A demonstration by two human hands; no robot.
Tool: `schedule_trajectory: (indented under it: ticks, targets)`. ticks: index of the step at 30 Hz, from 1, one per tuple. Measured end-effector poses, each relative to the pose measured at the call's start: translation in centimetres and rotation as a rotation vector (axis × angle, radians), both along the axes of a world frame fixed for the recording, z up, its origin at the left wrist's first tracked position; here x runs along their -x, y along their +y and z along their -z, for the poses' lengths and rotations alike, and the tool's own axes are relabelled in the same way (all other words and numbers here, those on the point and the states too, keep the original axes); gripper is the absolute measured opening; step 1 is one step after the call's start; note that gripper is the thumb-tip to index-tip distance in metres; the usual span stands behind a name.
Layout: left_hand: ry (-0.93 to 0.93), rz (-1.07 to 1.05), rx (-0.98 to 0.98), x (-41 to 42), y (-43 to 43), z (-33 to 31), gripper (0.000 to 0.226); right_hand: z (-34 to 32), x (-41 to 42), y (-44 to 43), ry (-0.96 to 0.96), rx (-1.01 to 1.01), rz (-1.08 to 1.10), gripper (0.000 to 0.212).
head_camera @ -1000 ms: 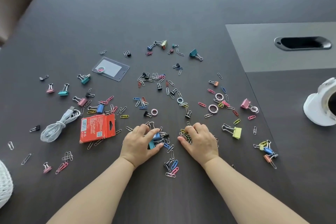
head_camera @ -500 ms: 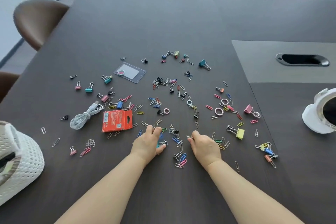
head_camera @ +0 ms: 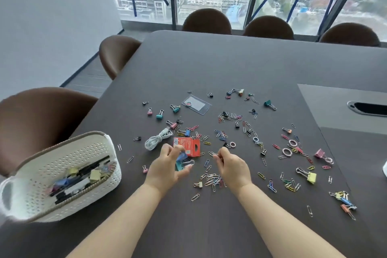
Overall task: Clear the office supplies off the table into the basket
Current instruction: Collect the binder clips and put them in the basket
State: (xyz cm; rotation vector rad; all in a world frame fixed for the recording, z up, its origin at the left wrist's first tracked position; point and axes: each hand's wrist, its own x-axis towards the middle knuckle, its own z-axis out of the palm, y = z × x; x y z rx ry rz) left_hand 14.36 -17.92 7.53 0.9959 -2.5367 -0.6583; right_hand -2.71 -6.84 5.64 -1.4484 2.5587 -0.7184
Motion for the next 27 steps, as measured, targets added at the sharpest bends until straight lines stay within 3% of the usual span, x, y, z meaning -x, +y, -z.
schedule_trajectory:
  ticks: [7, 15, 20, 23, 27]
  targets:
    - [0.110, -0.218, 0.170, -13.4, -5.8, -3.4, 0.044, -3.6, -8.7, -6.7, 0.003, 0.135, -0.156, 0.028]
    - [-0.085, -0.342, 0.076, -22.8, -10.4, -0.6, 0.015, -3.4, -16.5, -9.9, -0.012, 0.142, -0.266, 0.028]
    - [-0.101, -0.256, 0.008, -23.8, -11.5, -0.3, 0.039, -4.1, -18.7, -11.8, -0.001, 0.161, -0.309, 0.028]
    - [-0.096, -0.214, 0.092, -24.9, -12.0, -0.1, 0.058, -4.9, -20.2, -13.3, 0.005, 0.176, -0.364, 0.027]
    - [-0.036, -0.201, 0.181, -27.0, -12.2, -0.4, 0.019, -5.7, -22.6, -15.2, 0.020, 0.187, -0.445, 0.026]
